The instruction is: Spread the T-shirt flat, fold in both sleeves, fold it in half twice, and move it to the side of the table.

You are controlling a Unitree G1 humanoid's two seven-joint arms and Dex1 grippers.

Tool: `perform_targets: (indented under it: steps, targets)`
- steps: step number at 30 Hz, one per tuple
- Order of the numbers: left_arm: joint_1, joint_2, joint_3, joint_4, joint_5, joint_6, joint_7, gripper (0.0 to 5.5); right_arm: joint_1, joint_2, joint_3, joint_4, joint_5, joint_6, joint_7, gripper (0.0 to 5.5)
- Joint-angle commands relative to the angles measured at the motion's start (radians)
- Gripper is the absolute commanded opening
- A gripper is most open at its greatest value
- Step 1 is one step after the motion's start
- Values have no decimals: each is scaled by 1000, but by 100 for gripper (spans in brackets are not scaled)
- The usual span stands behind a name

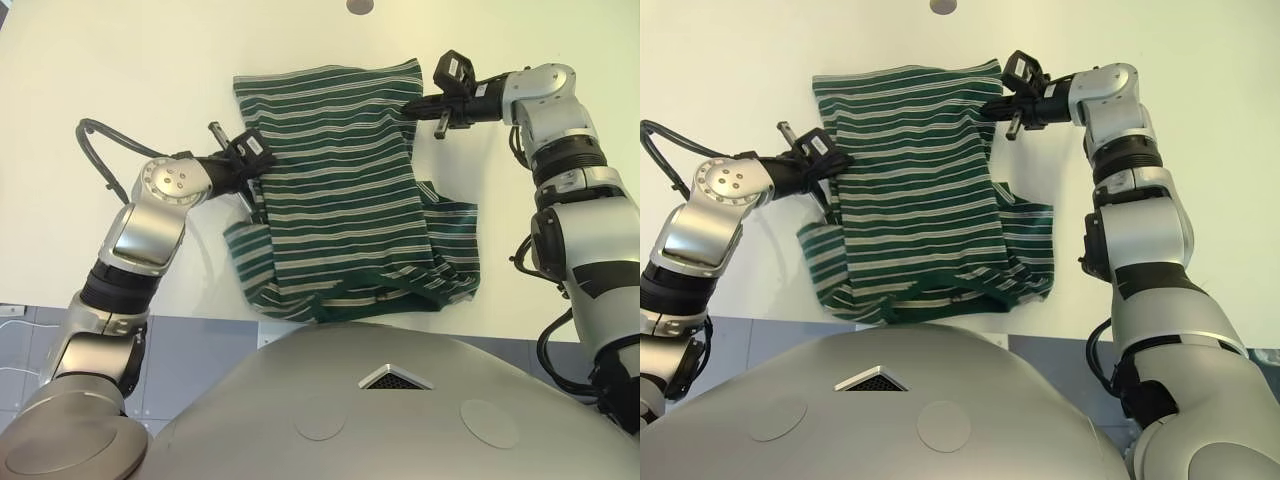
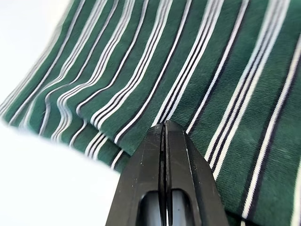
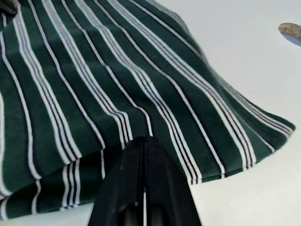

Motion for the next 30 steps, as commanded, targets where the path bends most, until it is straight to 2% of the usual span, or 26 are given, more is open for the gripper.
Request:
perform_targets:
  steps: [1,5,9,11,14,17,18,21,23,24,26,30]
  targets:
    - [-56,15,-40,148,81,-52,-1,1,55,26,30,-37,-30,23,-45,2]
    - [-165,-13,-79,286,127,-170,-20,1,27,25,24,67,-78,-20,-283,2]
    - [-257,-92,-61,414,116,-238,-5,1,-7,35,-2,118,-75,-69,-416,2]
    - [-290,-133,-2,452,77,-257,29,1,-3,41,-16,96,-57,-91,-429,2]
    - [-298,-181,195,414,-82,-190,58,1,71,70,-63,-118,39,-36,-387,2]
    - [-182,-105,328,267,-221,-6,-25,25,264,123,-36,-443,95,104,-381,0]
    - [-143,-68,359,218,-263,62,-65,51,312,139,-30,-506,97,148,-404,0]
    - [-126,38,447,141,-408,271,-181,96,385,165,-56,-608,89,265,-508,0]
    - [-104,60,487,120,-462,357,-194,125,388,168,-61,-585,62,287,-569,0]
    - [-53,71,499,79,-492,409,-201,146,388,159,-54,-564,41,294,-595,0]
    - [52,108,481,7,-516,458,-224,146,394,148,-58,-556,36,309,-624,0]
    - [194,134,444,14,-466,400,-196,146,395,139,-61,-598,60,333,-596,0]
